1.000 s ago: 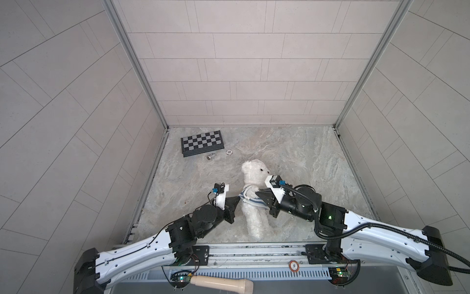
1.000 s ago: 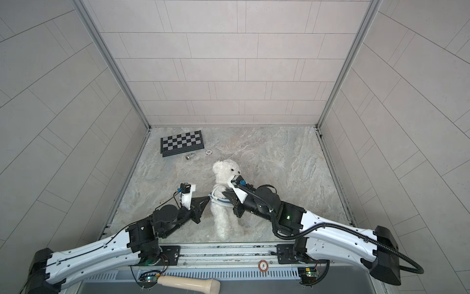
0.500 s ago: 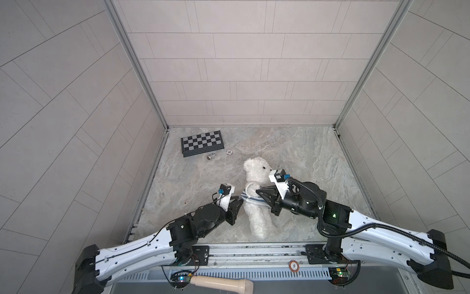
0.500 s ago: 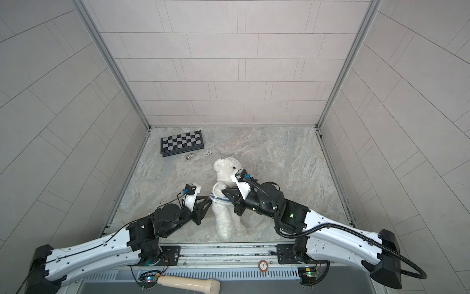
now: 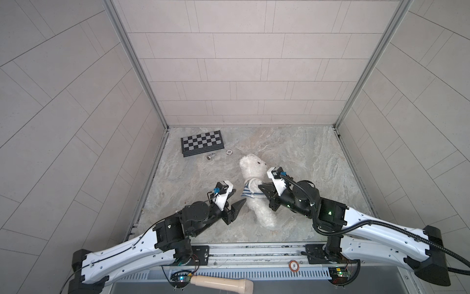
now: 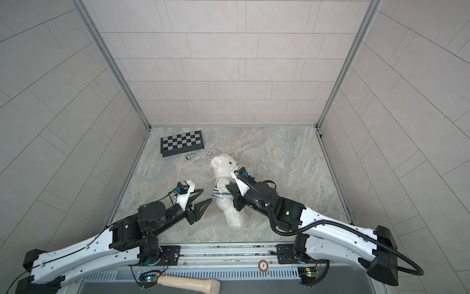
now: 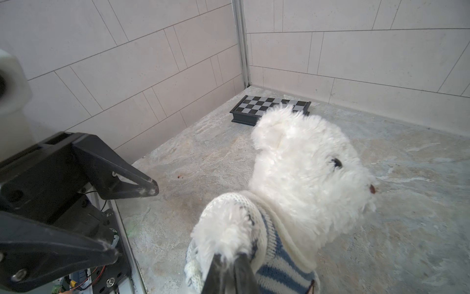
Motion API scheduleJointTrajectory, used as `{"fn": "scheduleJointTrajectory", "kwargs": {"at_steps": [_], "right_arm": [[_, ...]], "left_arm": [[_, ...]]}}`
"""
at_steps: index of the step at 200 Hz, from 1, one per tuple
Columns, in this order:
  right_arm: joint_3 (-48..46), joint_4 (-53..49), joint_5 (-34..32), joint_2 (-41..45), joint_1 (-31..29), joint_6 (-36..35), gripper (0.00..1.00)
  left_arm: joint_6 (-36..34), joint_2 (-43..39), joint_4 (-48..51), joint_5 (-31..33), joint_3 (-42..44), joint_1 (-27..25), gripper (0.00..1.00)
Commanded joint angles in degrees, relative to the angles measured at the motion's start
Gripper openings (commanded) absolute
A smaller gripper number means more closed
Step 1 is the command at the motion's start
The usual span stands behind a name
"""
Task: Dress the teddy bear
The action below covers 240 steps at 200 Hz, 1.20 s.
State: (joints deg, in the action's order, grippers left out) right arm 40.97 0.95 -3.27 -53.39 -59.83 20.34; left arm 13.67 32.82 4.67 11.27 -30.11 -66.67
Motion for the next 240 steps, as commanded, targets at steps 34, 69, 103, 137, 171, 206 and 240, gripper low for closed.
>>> {"fn": "scheduleJointTrajectory", "kwargs": {"at_steps": [34, 69, 103, 137, 171, 206, 240], "right_arm": [[-0.69, 1.51, -6.29, -0.8, 0.14, -0.57, 0.0], [-2.58, 1.64, -8.59, -2.43, 0.16, 0.14, 0.0], [-5.19, 4.67, -8.38, -3.06, 0.04, 2.7, 0.0], [-8.1, 6.28, -8.91, -6.04, 0.06, 3.69, 0.0], [-5.86, 6.11, -6.24, -11.16, 0.1, 3.93, 0.09], [-6.27, 12.25, -0.77, -14.91, 0.3, 5.31, 0.29], [-6.82, 16.5, 5.05, -13.98, 0.35, 7.0, 0.4]], "left_arm": [[7.03, 15.57, -6.36, 6.93, -3.72, 0.74, 0.34], [13.53, 20.02, -15.79, 4.31, 2.8, 3.62, 0.27], [15.54, 23.62, -18.18, 2.42, 5.25, 4.27, 0.13], [13.16, 19.84, -14.88, 1.26, 5.78, 2.35, 0.18], [15.03, 12.92, -8.99, 3.05, 7.73, 2.02, 0.22], [18.62, 5.09, -1.53, 4.84, 9.36, 3.99, 0.27], [18.9, 0.4, 5.19, 6.63, 6.57, 5.01, 0.55]]}}
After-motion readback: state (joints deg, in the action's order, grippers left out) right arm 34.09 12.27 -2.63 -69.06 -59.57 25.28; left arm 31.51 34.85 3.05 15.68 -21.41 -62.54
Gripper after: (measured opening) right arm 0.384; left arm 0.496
